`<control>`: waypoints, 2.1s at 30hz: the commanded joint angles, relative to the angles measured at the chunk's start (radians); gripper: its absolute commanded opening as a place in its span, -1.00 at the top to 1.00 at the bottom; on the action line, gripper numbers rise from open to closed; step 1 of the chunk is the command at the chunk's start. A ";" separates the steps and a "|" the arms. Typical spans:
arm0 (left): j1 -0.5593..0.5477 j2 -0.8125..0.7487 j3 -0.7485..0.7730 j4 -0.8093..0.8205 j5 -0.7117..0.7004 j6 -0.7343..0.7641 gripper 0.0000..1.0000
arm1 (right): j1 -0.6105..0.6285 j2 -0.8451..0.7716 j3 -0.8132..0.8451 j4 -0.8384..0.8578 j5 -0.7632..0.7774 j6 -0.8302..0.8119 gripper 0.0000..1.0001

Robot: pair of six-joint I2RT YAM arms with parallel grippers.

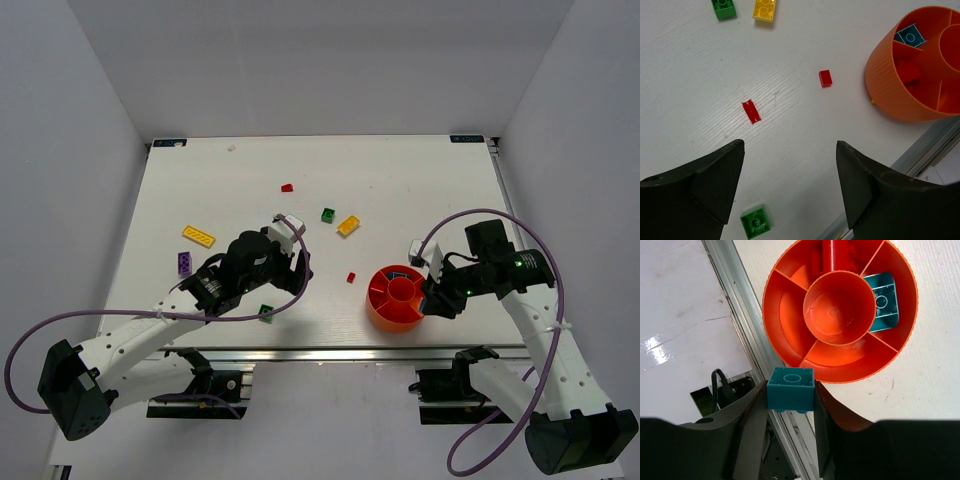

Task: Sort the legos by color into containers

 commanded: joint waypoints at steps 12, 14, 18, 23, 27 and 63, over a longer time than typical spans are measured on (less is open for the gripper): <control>-0.004 -0.016 0.035 0.000 0.013 0.004 -0.67 | 0.001 -0.017 -0.006 -0.005 -0.013 -0.009 0.99; -0.004 -0.019 0.034 0.001 0.013 0.004 -0.67 | 0.003 -0.017 -0.006 -0.005 -0.014 -0.008 0.99; -0.004 -0.019 0.035 0.003 0.013 0.003 -0.67 | 0.001 -0.017 -0.006 -0.005 -0.011 -0.008 0.99; -0.004 -0.019 0.035 0.001 0.044 0.003 -0.67 | 0.004 -0.020 -0.008 -0.005 -0.010 -0.006 1.00; -0.004 -0.021 0.035 0.003 0.044 0.004 -0.67 | 0.003 -0.020 -0.008 -0.006 -0.010 -0.006 0.99; -0.004 -0.016 0.035 0.004 0.064 0.006 -0.67 | 0.001 -0.020 0.001 0.003 -0.011 0.004 0.99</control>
